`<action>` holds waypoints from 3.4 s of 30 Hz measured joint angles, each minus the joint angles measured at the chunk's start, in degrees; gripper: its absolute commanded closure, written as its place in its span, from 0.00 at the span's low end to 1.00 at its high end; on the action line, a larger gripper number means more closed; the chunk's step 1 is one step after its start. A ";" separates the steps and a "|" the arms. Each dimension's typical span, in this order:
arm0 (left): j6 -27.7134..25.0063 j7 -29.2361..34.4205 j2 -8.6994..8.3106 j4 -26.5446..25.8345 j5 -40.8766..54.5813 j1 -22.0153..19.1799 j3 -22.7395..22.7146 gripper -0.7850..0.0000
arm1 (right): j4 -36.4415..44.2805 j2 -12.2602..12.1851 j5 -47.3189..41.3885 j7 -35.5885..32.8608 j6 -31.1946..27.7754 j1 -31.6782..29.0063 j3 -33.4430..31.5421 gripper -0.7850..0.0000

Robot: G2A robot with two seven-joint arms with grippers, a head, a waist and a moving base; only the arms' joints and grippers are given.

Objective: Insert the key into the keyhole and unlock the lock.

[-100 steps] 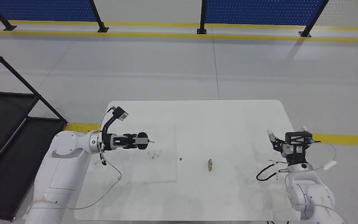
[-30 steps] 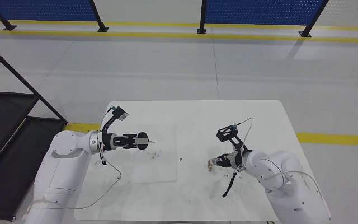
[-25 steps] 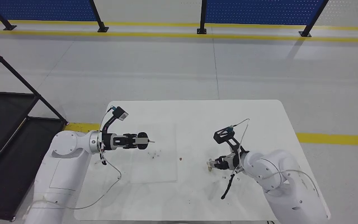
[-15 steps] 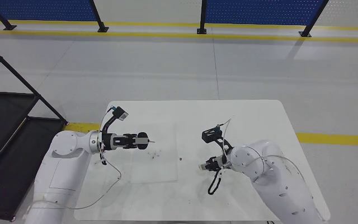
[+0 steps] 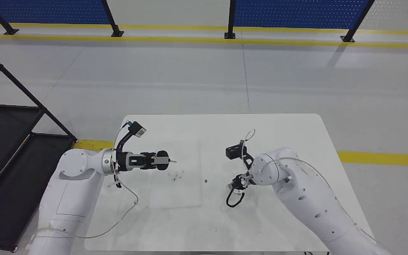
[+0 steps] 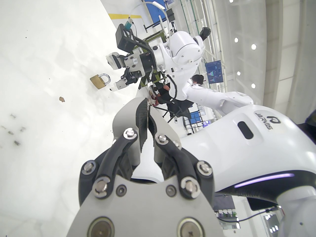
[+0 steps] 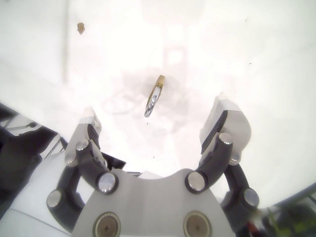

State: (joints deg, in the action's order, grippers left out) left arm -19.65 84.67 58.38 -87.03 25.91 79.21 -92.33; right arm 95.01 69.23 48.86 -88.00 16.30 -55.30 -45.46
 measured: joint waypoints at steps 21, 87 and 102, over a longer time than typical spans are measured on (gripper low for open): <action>0.00 0.00 0.00 0.00 0.00 0.00 0.00 1.00 | -10.79 2.84 -5.49 1.05 1.04 5.39 6.99 0.55; 0.00 0.00 0.00 0.00 0.00 0.00 0.00 1.00 | -21.12 1.04 -76.98 14.60 -31.23 -7.77 -17.23 1.00; 0.00 0.00 0.00 0.00 0.00 0.00 0.00 1.00 | -22.44 2.07 -79.12 21.22 -38.31 -9.06 -14.35 1.00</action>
State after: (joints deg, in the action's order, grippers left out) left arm -19.65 84.67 58.38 -87.03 25.91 79.21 -92.33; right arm 72.58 71.30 -30.26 -66.78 -22.01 -64.36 -59.81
